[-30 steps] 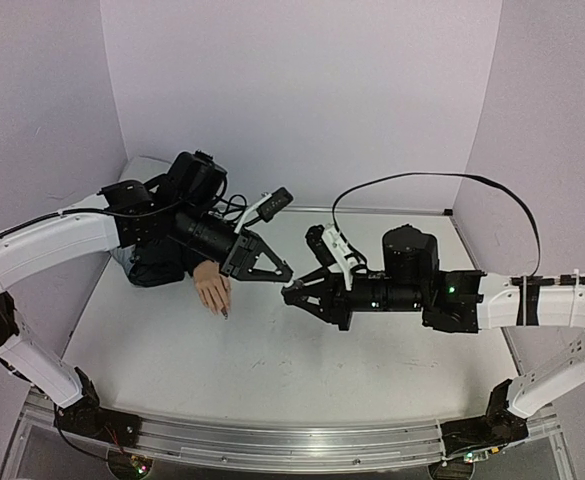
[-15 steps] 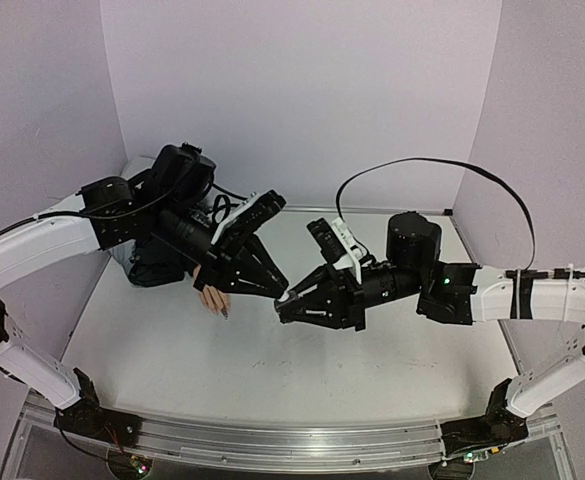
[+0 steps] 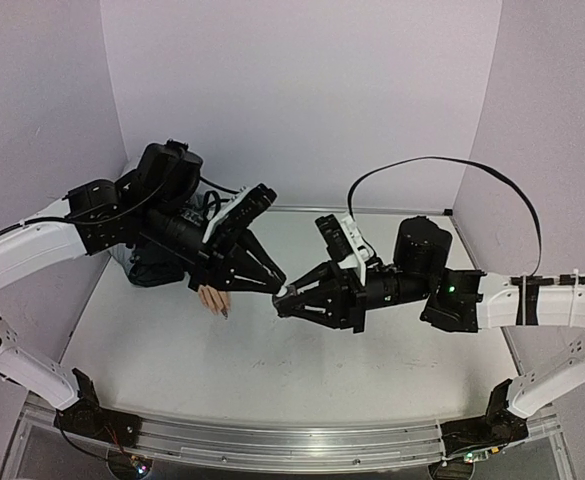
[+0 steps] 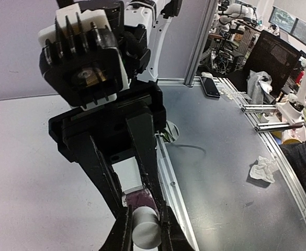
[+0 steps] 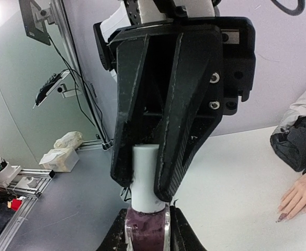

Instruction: Paint the nails

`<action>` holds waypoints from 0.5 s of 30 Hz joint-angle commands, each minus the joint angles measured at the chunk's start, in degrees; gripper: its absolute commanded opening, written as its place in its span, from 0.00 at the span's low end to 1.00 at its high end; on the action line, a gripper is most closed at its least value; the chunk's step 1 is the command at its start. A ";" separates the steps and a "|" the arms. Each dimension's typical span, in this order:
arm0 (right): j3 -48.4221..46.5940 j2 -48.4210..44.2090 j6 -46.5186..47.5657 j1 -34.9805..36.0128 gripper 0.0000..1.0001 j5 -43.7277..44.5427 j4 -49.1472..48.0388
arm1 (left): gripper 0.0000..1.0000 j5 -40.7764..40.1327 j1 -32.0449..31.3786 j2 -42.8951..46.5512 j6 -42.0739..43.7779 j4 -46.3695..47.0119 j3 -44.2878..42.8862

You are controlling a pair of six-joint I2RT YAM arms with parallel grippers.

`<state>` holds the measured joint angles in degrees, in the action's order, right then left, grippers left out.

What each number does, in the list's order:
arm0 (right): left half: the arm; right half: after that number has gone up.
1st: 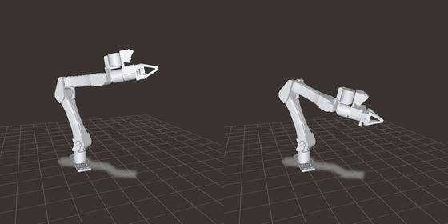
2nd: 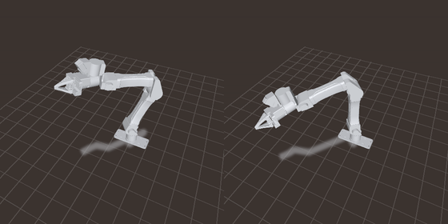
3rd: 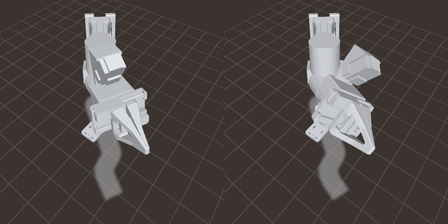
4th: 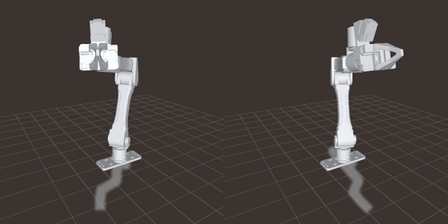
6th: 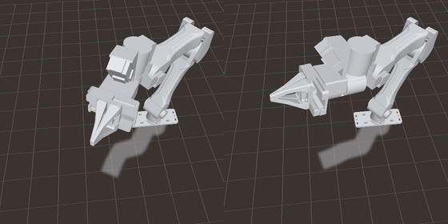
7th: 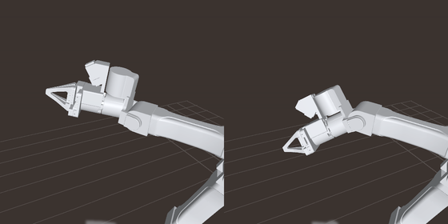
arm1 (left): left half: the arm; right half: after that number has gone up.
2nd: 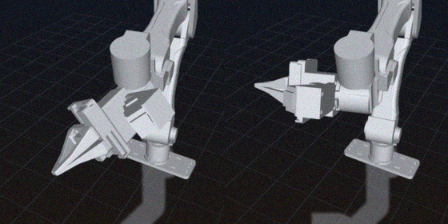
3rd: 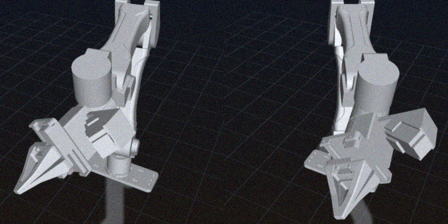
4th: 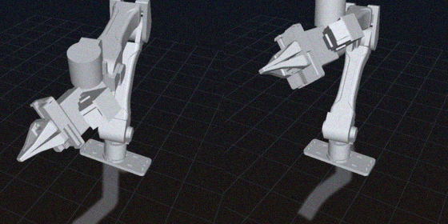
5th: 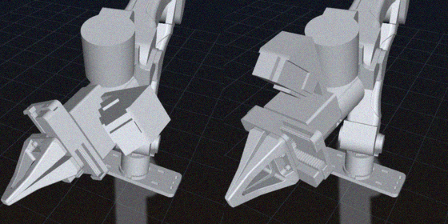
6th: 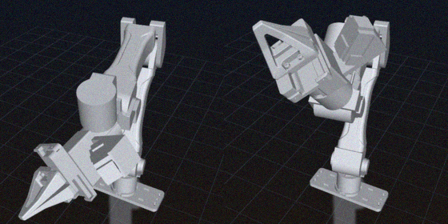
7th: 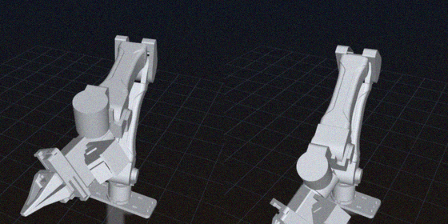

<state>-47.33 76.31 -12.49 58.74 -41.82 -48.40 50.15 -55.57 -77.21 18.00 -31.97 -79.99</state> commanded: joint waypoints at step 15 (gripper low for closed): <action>2.99 -4.49 -0.58 -5.27 0.98 55.38 22.03 | 0.00 -40.59 0.92 0.75 -23.80 0.03 11.62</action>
<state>-46.68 75.79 -8.03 56.97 -3.44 -29.67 17.69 -54.17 -72.58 0.80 -34.46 -70.39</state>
